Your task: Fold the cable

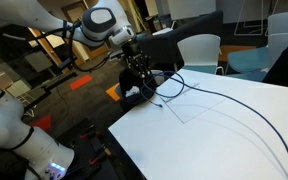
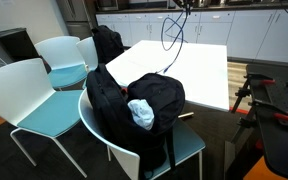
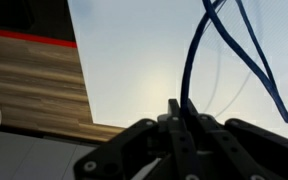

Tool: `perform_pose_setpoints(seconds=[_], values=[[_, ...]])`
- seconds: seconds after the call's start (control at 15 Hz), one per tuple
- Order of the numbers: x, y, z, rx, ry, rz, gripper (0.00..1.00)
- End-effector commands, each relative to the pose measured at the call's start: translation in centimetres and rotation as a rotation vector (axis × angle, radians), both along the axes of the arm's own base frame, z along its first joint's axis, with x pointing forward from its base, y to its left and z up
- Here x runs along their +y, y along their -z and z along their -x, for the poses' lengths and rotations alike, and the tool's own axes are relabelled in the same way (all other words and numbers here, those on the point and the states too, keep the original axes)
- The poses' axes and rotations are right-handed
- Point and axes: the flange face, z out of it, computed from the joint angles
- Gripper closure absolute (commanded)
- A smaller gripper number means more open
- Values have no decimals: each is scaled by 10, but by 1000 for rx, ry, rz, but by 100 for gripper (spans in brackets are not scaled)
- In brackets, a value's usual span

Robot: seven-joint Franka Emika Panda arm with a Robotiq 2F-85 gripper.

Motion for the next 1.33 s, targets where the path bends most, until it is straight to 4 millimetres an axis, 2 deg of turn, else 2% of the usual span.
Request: perform_pose_setpoints(seconds=[0.0,0.27,0.6,1.0,1.27], values=[[-2,-52,13,-87,9,27,98],[-8,-109,29,-201,21,30,98],[-1,-172,45,-349,-8,35,98],[22,-234,64,-518,-65,39,98],[34,-265,76,-615,-96,37,98]])
